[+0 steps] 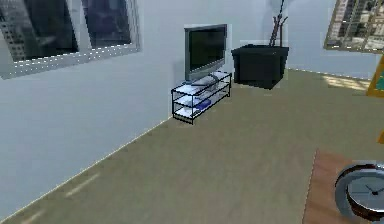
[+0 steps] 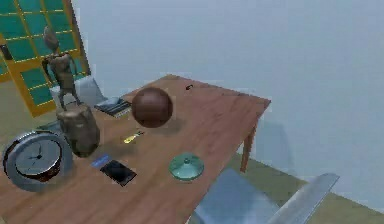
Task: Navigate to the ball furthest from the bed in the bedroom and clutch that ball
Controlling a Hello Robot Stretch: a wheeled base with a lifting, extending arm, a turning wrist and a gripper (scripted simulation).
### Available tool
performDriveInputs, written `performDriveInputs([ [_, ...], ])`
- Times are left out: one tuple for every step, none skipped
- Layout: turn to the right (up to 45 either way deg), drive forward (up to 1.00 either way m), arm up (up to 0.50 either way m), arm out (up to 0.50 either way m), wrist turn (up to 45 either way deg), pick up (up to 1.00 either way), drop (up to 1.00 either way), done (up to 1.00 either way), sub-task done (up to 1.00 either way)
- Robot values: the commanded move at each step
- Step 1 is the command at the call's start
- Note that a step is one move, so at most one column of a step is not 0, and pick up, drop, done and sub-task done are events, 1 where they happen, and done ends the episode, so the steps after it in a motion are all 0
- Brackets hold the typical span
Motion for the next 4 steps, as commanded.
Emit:
performDriveInputs([
  [45.0,0.00,0.00,0.00,0.0,0.00,0.00,0.00,0.00],
  [45.0,0.00,0.00,0.00,0.0,0.00,0.00,0.00,0.00],
  [27.0,0.00,0.00,0.00,0.0,0.00,0.00,0.00,0.00],
  [0.0,0.10,0.00,0.00,0.0,0.00,0.00,0.00,0.00],
])
